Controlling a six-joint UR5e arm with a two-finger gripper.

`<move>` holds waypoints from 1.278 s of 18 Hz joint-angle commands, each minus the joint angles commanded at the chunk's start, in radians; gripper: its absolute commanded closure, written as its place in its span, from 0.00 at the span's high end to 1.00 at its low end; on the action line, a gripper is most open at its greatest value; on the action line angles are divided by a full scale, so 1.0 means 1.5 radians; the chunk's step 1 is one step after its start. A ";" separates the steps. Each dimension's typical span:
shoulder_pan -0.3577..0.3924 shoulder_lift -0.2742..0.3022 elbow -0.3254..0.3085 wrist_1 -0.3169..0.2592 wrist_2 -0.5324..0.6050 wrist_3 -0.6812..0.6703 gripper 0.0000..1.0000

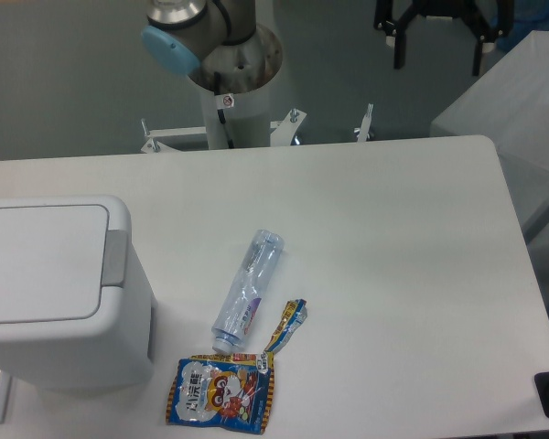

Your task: Open the trash can

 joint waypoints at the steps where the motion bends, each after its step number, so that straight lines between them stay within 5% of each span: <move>1: -0.007 0.000 -0.004 0.002 0.001 -0.004 1.00; 7: -0.041 -0.008 0.004 0.008 -0.003 -0.190 1.00; 12: -0.106 -0.034 -0.004 0.102 0.004 -0.397 1.00; 19: -0.177 -0.057 -0.001 0.110 0.021 -0.566 1.00; 23: -0.223 -0.085 -0.005 0.124 0.026 -0.522 1.00</move>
